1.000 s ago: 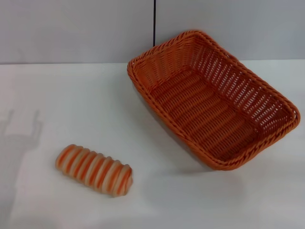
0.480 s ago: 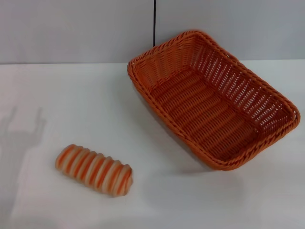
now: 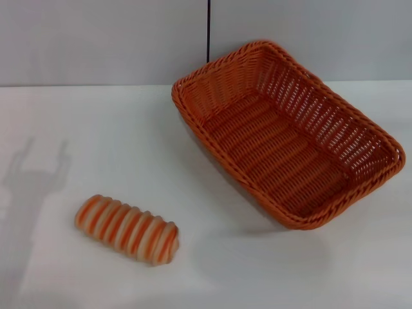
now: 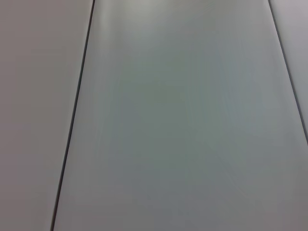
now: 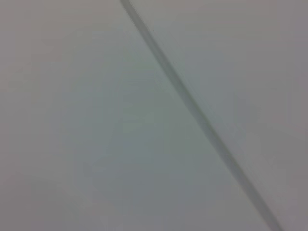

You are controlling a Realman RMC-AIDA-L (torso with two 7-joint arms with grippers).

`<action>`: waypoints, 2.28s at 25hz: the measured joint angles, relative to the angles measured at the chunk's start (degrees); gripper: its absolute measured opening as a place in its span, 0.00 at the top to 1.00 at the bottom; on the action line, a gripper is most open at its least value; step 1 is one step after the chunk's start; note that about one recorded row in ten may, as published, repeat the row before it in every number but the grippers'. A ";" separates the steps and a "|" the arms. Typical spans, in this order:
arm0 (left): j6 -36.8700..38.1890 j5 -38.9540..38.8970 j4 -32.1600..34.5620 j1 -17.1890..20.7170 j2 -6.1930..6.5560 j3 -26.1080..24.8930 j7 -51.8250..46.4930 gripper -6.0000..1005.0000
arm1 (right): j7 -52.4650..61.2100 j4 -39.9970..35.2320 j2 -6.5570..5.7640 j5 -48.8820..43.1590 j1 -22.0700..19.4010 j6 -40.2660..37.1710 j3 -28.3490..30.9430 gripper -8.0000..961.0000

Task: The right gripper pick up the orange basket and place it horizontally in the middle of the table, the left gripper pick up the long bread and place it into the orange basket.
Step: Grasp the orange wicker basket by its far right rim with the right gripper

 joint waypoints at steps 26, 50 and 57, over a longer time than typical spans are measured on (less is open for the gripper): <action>-3.53 0.00 -0.12 -0.83 -0.08 1.18 -1.79 0.40 | 33.31 -18.82 -5.34 -51.97 19.94 6.19 -24.65 0.54; -4.72 -0.35 -0.49 -1.00 -0.08 1.32 -2.36 0.40 | 32.76 -9.90 -3.09 -55.30 22.78 -4.07 -32.96 0.57; -5.80 -0.35 -0.51 -1.00 -0.17 1.26 -3.10 0.40 | 30.68 -8.19 -2.06 -55.34 23.14 -6.66 -33.05 0.58</action>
